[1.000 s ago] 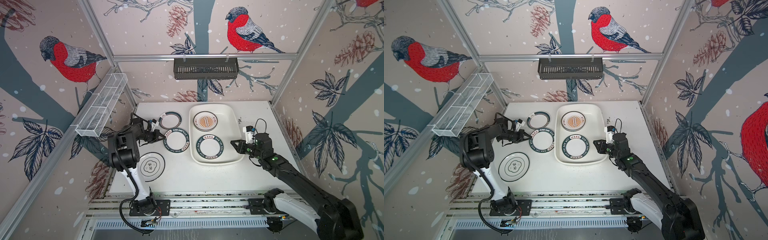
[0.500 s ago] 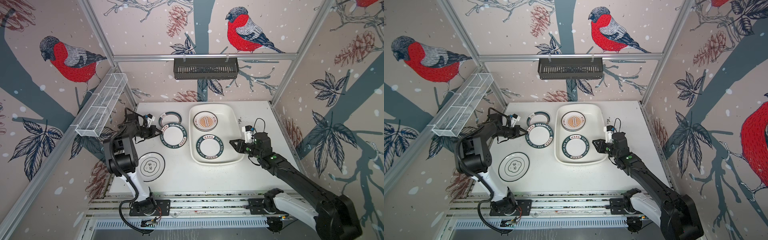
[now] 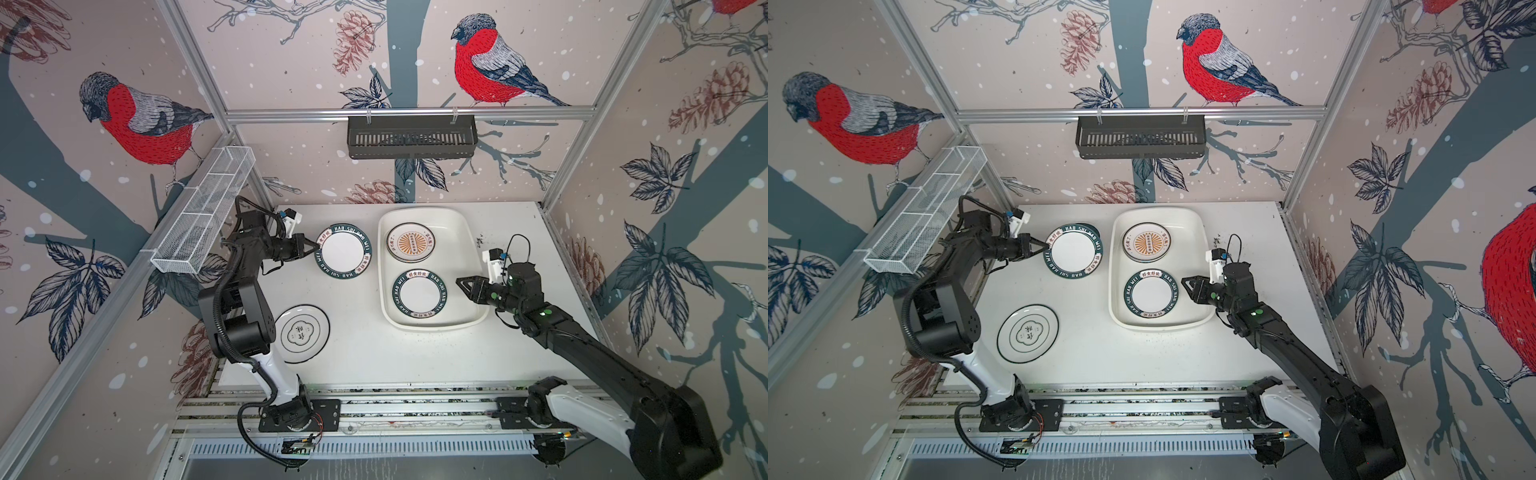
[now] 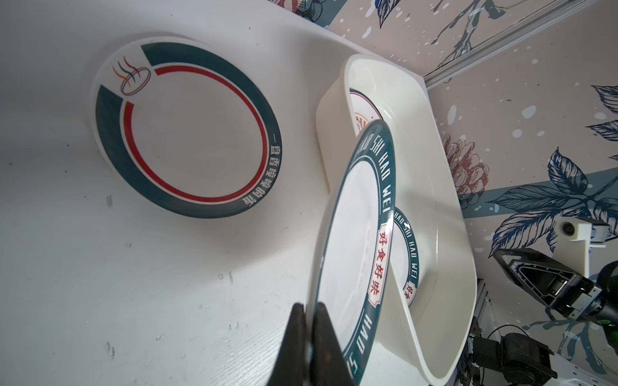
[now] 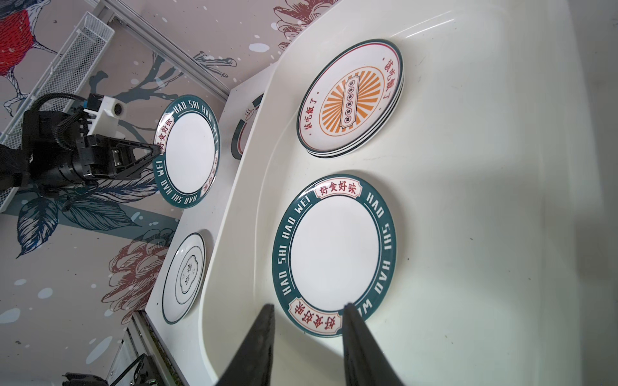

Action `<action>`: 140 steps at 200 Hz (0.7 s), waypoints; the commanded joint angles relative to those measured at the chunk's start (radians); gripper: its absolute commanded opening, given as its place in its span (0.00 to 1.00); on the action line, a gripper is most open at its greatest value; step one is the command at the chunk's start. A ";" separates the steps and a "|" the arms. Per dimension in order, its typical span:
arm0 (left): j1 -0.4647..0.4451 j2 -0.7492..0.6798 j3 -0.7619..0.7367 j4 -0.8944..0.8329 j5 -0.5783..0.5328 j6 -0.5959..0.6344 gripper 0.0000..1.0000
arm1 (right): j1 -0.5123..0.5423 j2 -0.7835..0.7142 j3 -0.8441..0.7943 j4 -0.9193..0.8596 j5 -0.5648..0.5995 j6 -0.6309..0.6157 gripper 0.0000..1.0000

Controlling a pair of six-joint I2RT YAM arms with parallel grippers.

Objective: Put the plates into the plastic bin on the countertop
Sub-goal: 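Lift the plate with the left gripper toward the bin while right gripper reaches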

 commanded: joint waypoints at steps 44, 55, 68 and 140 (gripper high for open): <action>0.000 -0.084 0.040 -0.032 0.082 -0.035 0.00 | 0.018 0.054 0.044 0.145 -0.091 0.008 0.37; -0.005 -0.105 0.042 -0.025 0.076 -0.039 0.00 | 0.028 0.068 0.058 0.163 -0.105 0.005 0.37; -0.019 -0.129 0.043 -0.018 0.064 -0.044 0.00 | 0.047 0.092 0.083 0.178 -0.127 -0.003 0.37; -0.143 -0.222 0.038 0.042 0.070 -0.125 0.00 | 0.152 0.240 0.214 0.283 -0.215 -0.003 0.38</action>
